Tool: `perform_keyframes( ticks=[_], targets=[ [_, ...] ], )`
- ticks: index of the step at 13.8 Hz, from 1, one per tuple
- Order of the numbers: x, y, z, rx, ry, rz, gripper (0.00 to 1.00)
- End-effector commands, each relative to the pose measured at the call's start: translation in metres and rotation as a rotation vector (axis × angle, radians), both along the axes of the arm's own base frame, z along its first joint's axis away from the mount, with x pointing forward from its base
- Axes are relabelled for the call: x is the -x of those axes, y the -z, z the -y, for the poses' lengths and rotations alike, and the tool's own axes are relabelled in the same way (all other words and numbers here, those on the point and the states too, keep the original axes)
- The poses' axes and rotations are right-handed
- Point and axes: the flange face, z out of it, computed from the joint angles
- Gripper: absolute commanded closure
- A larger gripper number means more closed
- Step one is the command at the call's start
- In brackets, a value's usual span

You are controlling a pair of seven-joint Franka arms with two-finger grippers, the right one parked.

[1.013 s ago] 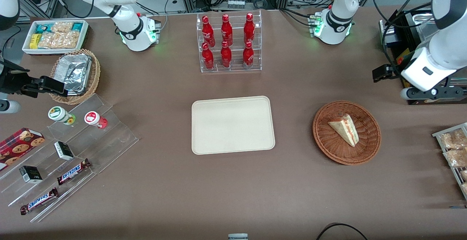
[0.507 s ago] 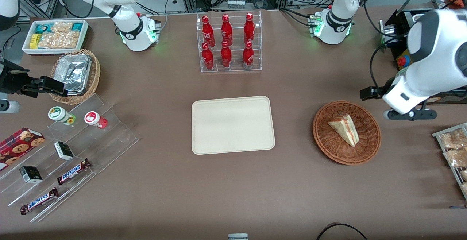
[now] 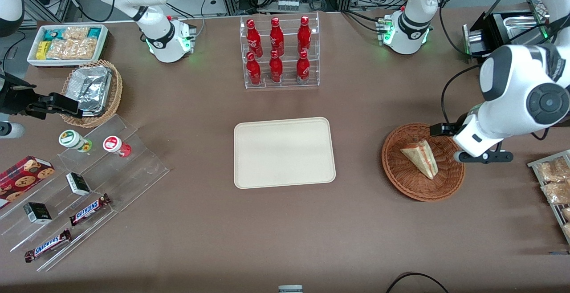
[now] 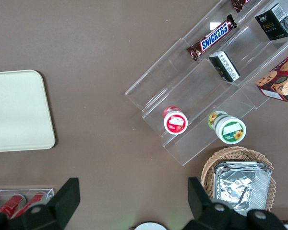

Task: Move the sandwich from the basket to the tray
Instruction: 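Lower the open left gripper over the wrapped sandwich in the basket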

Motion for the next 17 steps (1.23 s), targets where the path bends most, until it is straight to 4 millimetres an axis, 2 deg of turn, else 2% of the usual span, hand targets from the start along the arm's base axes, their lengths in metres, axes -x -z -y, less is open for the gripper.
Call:
perform_keyframes(
  ticks=[1, 6, 8, 17],
  targets=[
    [-0.001, 0.013, 0.000, -0.019, -0.051, 0.030, 0.00],
    [0.002, 0.036, 0.002, -0.062, -0.341, 0.056, 0.00],
    [0.008, 0.047, 0.009, -0.080, -0.451, 0.081, 0.00],
    [0.032, 0.094, 0.010, -0.078, -0.561, 0.145, 0.00]
  ],
)
